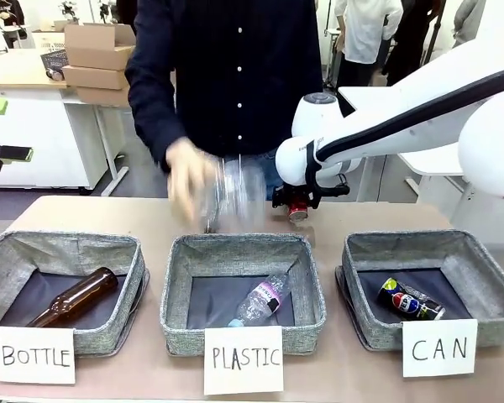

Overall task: Sort the can waste into the basket.
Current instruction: Pick up the can waste from the table and place it in the right Fabric basket.

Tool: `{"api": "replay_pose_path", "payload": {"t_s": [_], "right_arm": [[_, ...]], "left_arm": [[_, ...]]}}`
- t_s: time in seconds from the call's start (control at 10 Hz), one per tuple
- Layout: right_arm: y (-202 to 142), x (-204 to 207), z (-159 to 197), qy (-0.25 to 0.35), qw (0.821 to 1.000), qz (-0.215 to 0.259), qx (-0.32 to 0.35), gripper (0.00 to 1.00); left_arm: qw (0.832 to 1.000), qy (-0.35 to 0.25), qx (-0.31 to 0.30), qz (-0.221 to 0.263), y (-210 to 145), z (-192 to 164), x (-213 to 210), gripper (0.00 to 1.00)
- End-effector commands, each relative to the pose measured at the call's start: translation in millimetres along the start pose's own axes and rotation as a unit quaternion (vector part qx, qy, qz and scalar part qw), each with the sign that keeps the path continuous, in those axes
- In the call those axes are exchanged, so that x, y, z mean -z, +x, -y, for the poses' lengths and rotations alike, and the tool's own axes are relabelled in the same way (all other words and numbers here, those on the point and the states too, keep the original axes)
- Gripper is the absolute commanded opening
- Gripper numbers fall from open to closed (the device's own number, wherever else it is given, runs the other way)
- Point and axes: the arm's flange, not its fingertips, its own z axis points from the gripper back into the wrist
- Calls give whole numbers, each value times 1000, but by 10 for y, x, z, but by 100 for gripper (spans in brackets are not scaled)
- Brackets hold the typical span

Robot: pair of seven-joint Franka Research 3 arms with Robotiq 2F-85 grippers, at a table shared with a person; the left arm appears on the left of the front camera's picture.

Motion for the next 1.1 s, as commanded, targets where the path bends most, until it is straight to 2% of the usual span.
{"api": "replay_pose_path", "payload": {"t_s": [0.0,0.2,0.3,0.5,0.6,0.7,1.0], "right_arm": [[-175,-414,189,5,1000,-4,-25,0],[-565,-1074,417,4,996,-29,-87,0],[-876,-1525,667,12,992,-39,-118,0],[-1407,-2160,1208,75,986,-63,-134,0],[-1660,-2277,1447,68,981,-80,-160,0],[-1878,-2278,1659,50,983,-94,-148,0],[-2213,-2205,1892,62,982,-108,-139,0]], "left_arm": [[1000,-1,9,-7,-15,19,-26,97],[1000,-1,9,-7,-15,19,-26,97],[1000,-1,9,-7,-15,19,-26,97],[1000,-1,9,-7,-15,19,-26,97],[1000,-1,9,-7,-15,19,-26,97],[1000,-1,9,-7,-15,19,-26,97],[1000,-1,9,-7,-15,19,-26,97]]}}
